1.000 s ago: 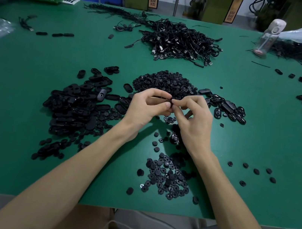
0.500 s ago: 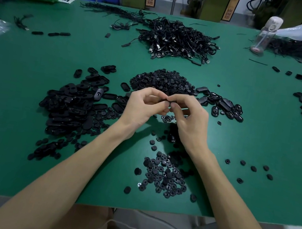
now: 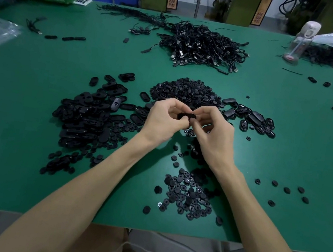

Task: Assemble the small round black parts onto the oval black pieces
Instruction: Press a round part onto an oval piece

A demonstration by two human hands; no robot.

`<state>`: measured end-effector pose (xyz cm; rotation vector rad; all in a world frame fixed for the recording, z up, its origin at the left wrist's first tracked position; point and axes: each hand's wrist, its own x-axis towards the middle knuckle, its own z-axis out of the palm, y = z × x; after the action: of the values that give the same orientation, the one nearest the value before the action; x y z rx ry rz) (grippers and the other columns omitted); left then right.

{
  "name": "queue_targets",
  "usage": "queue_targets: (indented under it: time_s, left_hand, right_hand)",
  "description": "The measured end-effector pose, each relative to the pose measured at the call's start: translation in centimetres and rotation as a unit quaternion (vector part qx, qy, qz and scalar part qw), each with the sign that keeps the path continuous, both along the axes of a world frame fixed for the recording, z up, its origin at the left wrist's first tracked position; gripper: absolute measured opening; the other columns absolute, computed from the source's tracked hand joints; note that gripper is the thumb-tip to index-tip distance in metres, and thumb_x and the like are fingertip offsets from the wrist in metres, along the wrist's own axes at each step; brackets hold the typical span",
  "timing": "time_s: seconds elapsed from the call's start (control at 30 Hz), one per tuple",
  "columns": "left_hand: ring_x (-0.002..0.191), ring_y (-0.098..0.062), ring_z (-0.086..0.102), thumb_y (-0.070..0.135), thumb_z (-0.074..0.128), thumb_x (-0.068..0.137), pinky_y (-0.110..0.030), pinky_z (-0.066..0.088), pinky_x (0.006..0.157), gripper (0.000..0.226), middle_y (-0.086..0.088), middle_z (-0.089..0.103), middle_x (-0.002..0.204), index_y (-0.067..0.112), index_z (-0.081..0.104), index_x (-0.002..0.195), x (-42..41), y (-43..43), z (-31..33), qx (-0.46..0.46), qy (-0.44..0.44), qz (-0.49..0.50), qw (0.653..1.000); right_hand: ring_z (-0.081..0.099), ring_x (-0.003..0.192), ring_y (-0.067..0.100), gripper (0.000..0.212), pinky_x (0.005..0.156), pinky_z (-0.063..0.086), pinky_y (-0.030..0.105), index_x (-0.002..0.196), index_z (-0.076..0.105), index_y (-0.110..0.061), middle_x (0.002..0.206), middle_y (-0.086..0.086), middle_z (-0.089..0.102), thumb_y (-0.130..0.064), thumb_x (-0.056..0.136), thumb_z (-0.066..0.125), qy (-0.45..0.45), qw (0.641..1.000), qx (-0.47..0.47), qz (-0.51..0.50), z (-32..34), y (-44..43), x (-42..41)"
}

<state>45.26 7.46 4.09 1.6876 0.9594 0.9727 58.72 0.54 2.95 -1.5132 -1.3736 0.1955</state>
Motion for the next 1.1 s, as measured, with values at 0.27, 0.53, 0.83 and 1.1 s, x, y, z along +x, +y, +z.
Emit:
queue_targets:
  time_s: [0.27,0.53,0.83,1.1]
  left_hand:
    - [0.092,-0.011,0.070,0.003,0.074,0.085,-0.025,0.056,0.087,0.018,0.005,0.074,0.094,0.016,0.073,0.098,0.3,-0.4,-0.2,0.034,0.037,0.020,0.999]
    - [0.079,-0.028,0.078,-0.003,0.076,0.089,-0.031,0.063,0.078,0.020,-0.018,0.077,0.094,-0.004,0.073,0.109,-0.5,0.0,0.3,-0.001,-0.041,-0.025,0.999]
    - [0.092,-0.011,0.074,0.011,0.076,0.093,-0.029,0.060,0.088,0.013,0.000,0.078,0.098,0.011,0.077,0.106,-0.4,0.3,0.1,0.083,-0.004,-0.014,0.996]
    - [0.124,-0.034,0.043,-0.010,0.059,0.088,-0.046,0.031,0.107,0.048,-0.019,0.049,0.133,0.002,0.053,0.133,-4.7,4.2,-0.6,0.191,0.406,0.291,0.845]
  right_hand:
    - [0.060,0.082,-0.005,0.020,0.070,0.041,0.006,0.101,0.064,-0.019,0.086,-0.011,0.067,-0.003,0.092,0.071,-0.016,0.999,-0.028,0.007,0.0,-0.1,-0.1]
    - [0.064,0.082,0.004,0.023,0.069,0.045,0.010,0.103,0.065,-0.027,0.086,-0.013,0.068,-0.007,0.094,0.070,0.007,1.000,0.014,-0.004,-0.1,-0.1,0.2]
    - [0.065,0.088,0.008,0.018,0.075,0.051,0.022,0.097,0.072,-0.024,0.097,-0.008,0.069,-0.007,0.096,0.067,-0.021,1.000,0.017,-0.016,0.1,0.0,0.2]
    - [0.057,0.101,0.000,0.028,0.096,0.052,0.029,0.129,0.062,-0.016,0.121,0.001,0.053,-0.013,0.101,0.059,0.195,0.962,0.022,-0.192,0.6,0.2,1.8]
